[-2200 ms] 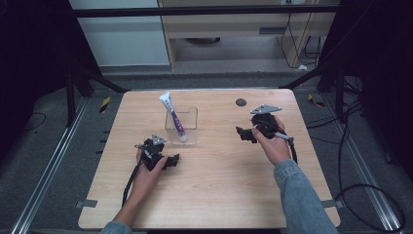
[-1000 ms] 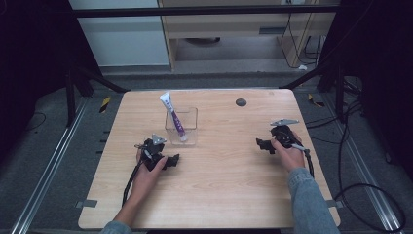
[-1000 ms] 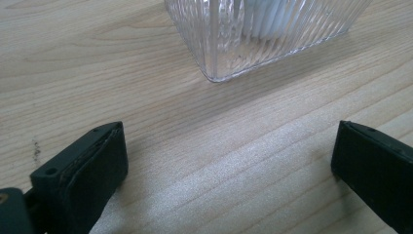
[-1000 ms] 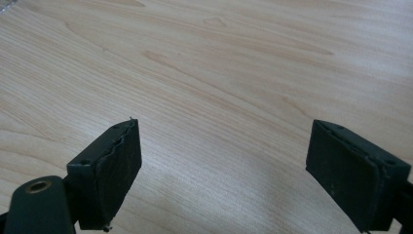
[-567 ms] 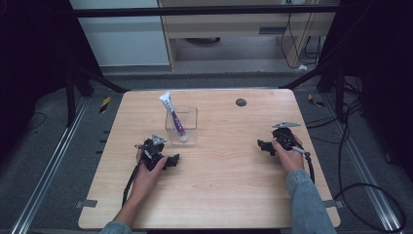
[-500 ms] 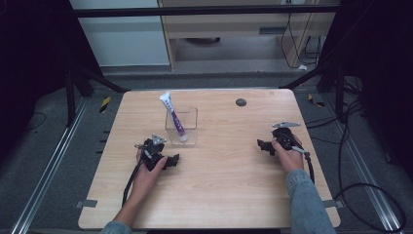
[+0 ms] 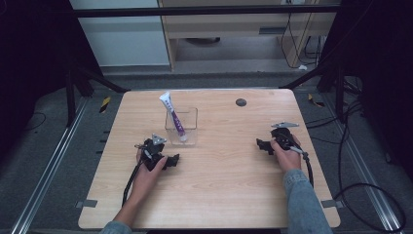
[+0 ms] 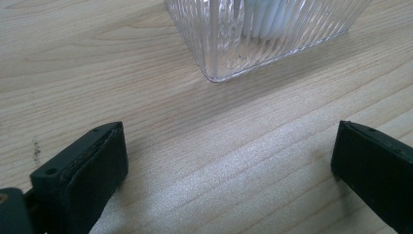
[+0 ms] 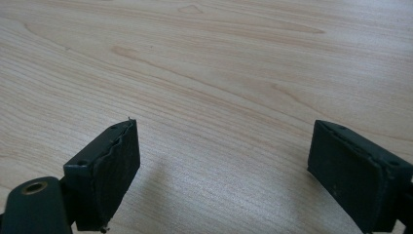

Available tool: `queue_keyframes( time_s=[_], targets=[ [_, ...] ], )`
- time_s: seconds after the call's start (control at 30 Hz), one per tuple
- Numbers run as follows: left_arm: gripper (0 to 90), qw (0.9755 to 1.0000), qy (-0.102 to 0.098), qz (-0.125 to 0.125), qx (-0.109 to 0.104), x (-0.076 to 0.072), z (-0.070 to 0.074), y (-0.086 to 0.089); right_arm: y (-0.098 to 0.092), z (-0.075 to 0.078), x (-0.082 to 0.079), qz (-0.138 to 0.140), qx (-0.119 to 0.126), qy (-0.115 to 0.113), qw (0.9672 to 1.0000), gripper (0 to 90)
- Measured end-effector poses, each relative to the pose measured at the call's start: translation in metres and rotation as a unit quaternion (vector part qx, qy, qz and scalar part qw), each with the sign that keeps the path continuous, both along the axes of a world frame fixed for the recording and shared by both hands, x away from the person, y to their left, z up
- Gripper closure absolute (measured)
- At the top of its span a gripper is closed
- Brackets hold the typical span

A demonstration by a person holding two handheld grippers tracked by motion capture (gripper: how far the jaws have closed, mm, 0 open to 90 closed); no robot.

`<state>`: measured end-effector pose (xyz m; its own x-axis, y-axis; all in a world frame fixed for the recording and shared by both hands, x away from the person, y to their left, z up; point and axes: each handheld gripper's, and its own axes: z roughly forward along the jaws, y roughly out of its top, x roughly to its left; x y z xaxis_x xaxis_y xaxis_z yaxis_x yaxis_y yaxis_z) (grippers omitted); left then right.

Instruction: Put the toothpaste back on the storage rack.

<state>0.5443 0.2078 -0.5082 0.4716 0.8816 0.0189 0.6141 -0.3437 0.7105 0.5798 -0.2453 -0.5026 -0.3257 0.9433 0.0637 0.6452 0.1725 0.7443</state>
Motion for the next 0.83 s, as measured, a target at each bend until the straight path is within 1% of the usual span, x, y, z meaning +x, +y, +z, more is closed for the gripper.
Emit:
queue_keyframes(
  time_s=[0.23, 0.3, 0.33, 0.4, 0.43, 0.53, 0.6, 0.67, 0.73, 0.77, 0.8, 0.83],
  targets=[
    [0.0, 1.0000, 0.000, 0.000, 0.000, 0.000, 0.000, 0.000, 0.000, -0.003, 0.002, -0.007, -0.006, -0.001, 1.0000, 10.9],
    [0.0, 1.0000, 0.000, 0.000, 0.000, 0.000, 0.000, 0.000, 0.000, -0.005, 0.002, -0.007, -0.007, 0.004, 0.9999, 10.0],
    [0.0, 1.0000, 0.000, 0.000, 0.000, 0.000, 0.000, 0.000, 0.001, -0.006, 0.002, -0.009, -0.010, -0.001, 0.9999, 9.7],
    [0.0, 1.0000, 0.000, 0.000, 0.001, 0.000, 0.000, 0.000, 0.002, -0.006, 0.003, -0.010, -0.009, -0.003, 0.9999, 9.4],
    [0.0, 1.0000, 0.000, -0.001, 0.001, 0.000, 0.000, 0.000, 0.003, -0.007, 0.003, -0.009, -0.013, -0.004, 0.9999, 9.2],
    [0.0, 1.0000, 0.000, 0.000, 0.000, 0.000, 0.000, 0.000, 0.007, -0.008, 0.003, -0.006, -0.035, -0.006, 0.9994, 7.1],
    [0.0, 1.0000, 0.000, 0.000, 0.000, 0.000, 0.000, 0.000, 0.010, -0.008, 0.002, 0.005, -0.035, -0.003, 0.9994, 6.1],
    [0.0, 1.0000, 0.000, 0.000, 0.000, 0.000, 0.000, 0.000, 0.011, -0.008, 0.001, 0.007, -0.036, -0.003, 0.9993, 5.1],
    [0.0, 1.0000, 0.000, 0.000, 0.000, 0.000, 0.000, 0.000, 0.012, -0.008, -0.001, 0.002, -0.036, 0.000, 0.9993, 3.7],
    [0.0, 1.0000, 0.000, 0.000, 0.000, 0.000, 0.000, 0.000, 0.013, -0.008, -0.001, -0.006, -0.036, 0.001, 0.9993, 2.6],
    [0.0, 1.0000, 0.000, 0.000, 0.000, 0.000, 0.000, 0.000, 0.018, -0.009, 0.002, -0.030, -0.036, 0.007, 0.9989, 0.2],
    [0.0, 1.0000, 0.000, 0.000, 0.000, 0.000, 0.000, 0.000, 0.018, -0.009, 0.002, -0.030, -0.036, 0.007, 0.9989, 0.2]
  ],
)
